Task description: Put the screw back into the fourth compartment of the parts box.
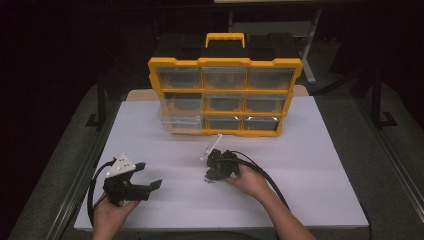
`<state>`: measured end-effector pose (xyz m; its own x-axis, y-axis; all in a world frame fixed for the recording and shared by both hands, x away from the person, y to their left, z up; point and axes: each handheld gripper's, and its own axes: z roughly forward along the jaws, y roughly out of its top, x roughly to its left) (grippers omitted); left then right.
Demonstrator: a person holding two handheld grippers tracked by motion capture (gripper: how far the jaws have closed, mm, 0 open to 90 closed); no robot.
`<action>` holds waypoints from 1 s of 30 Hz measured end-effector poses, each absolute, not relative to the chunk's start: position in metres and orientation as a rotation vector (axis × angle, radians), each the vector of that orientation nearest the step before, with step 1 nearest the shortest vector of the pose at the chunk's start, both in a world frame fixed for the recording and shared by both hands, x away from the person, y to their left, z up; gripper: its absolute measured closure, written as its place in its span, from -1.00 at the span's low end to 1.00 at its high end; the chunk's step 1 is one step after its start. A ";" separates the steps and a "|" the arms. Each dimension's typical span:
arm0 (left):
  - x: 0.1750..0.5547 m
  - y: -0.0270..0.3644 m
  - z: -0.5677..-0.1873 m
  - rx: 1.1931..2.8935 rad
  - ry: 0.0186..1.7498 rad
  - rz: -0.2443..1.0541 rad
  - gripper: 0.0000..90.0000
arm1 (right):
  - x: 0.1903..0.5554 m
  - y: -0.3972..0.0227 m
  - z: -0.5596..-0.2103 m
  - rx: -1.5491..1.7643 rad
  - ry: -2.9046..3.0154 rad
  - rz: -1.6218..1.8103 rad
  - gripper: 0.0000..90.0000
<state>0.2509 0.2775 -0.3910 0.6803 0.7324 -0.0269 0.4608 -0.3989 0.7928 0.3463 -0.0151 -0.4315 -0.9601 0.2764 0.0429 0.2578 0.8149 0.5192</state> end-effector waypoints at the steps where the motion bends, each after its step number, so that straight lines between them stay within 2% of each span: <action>1: 0.251 0.278 -0.391 2.063 0.915 0.417 -0.64 | 0.346 -0.015 -0.431 0.432 2.956 0.834 0.83; 6: 0.251 0.278 -0.391 2.066 0.914 0.415 -0.64 | 0.346 -0.016 -0.432 0.421 2.951 0.844 0.85; 8: 0.251 0.279 -0.391 2.070 0.908 0.420 -0.64 | 0.347 -0.017 -0.432 0.422 2.952 0.848 0.92; 17: 0.252 0.282 -0.390 2.060 0.914 0.423 -0.64 | 0.351 -0.023 -0.428 0.430 2.976 0.868 0.93; 30: 0.253 0.286 -0.388 2.037 0.936 0.417 -0.64 | 0.378 -0.060 -0.376 0.523 2.916 0.997 0.93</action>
<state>0.2530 0.2856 -0.3881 0.6668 0.7441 -0.0416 0.4666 -0.3732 0.8019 0.3783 -0.0600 -0.3764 -0.9438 0.3175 0.0918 0.3072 0.7403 0.5979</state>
